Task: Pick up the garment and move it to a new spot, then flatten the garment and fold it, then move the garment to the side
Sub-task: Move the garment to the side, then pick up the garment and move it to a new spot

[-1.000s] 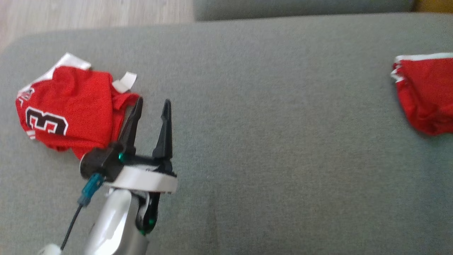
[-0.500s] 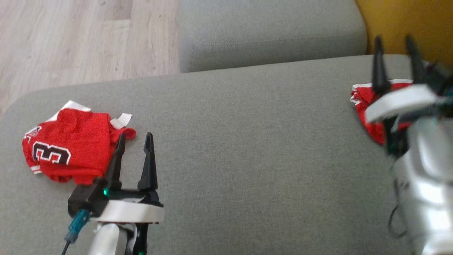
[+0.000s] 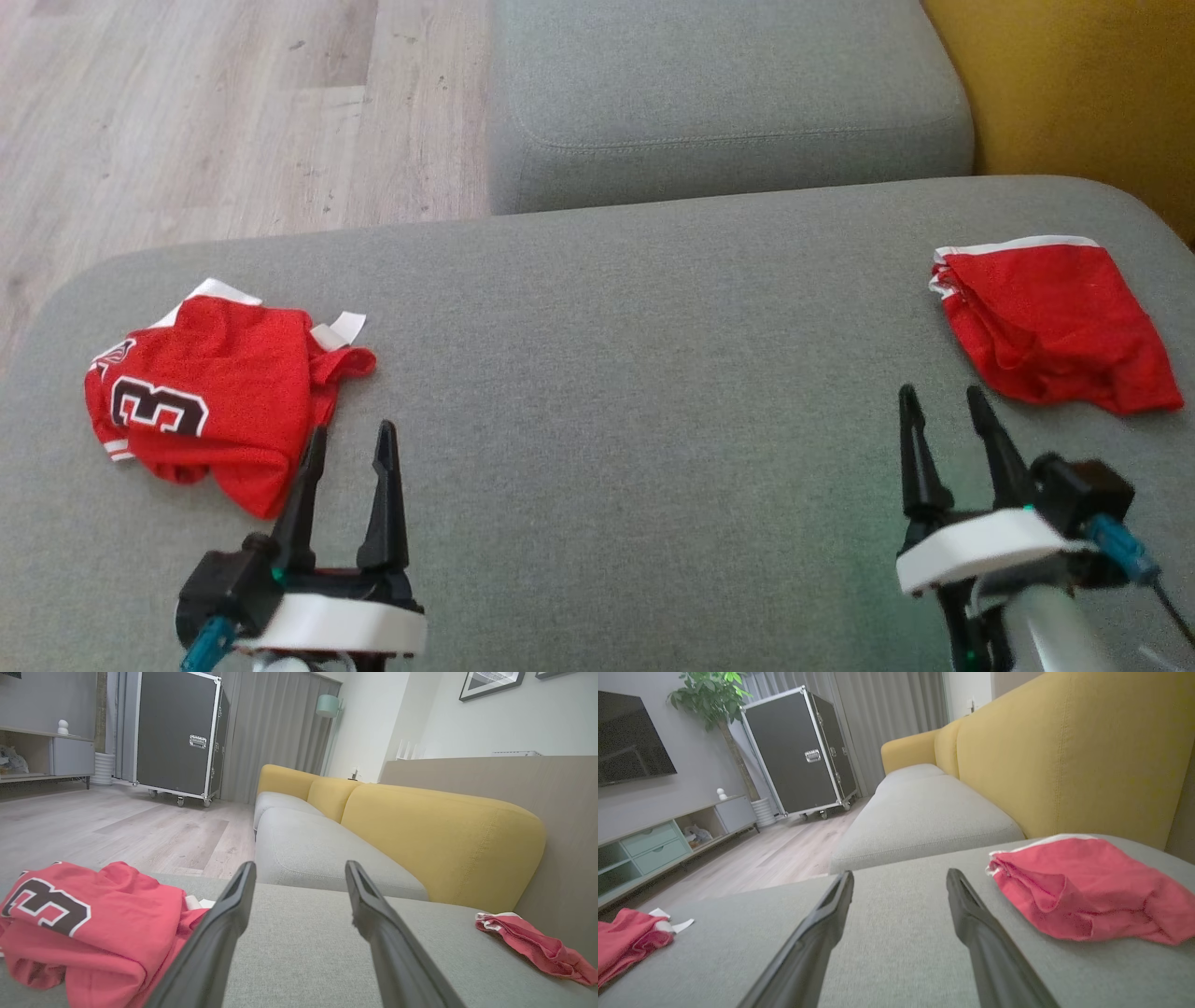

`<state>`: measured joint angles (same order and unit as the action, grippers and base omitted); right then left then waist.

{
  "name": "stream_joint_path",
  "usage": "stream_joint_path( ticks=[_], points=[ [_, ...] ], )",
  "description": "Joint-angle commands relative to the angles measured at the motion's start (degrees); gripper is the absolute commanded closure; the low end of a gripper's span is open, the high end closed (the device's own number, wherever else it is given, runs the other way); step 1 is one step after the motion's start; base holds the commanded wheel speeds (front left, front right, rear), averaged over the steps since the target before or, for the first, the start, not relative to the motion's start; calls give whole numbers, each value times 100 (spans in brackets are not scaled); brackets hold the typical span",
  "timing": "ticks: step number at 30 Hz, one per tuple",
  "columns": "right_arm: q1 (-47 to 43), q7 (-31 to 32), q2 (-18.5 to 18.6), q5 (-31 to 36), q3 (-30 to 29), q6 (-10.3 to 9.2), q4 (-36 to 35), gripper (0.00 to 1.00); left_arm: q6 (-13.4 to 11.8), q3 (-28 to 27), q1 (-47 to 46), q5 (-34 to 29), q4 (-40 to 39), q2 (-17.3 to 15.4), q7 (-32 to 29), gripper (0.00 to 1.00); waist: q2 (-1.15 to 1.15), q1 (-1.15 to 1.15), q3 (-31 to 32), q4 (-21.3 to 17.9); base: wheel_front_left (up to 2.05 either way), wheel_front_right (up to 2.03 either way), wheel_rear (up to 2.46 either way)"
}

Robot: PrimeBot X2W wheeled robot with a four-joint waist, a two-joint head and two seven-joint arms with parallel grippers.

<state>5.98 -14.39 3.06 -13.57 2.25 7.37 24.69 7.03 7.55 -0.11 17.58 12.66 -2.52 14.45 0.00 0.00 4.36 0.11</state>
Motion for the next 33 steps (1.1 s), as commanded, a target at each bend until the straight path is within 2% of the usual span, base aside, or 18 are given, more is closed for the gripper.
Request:
stream_joint_path(
  ticks=[1, 13, 27, 33],
  points=[
    [162, -61, -16, -8, 171, 12, -274, 0, -43, -145, -177, -36, -225, -36, 55, 0, 0, 0, -10, 1, 0, 0, 0],
    [-133, -61, -17, 217, 165, 12, -761, 0, -52, -98, -134, -59, -287, -36, 55, 0, 0, 0, -90, 65, 0, 0, 0],
    [-180, -61, -18, 249, 168, 12, -788, 0, -49, -110, -147, -66, -202, -36, 55, 0, 0, 0, -76, 116, 0, 0, 0],
    [-162, -61, -18, 223, 261, 12, -752, 0, -84, -149, -181, -107, -151, -36, 55, 0, 0, 0, -52, 258, 0, 0, 0]
  ],
)
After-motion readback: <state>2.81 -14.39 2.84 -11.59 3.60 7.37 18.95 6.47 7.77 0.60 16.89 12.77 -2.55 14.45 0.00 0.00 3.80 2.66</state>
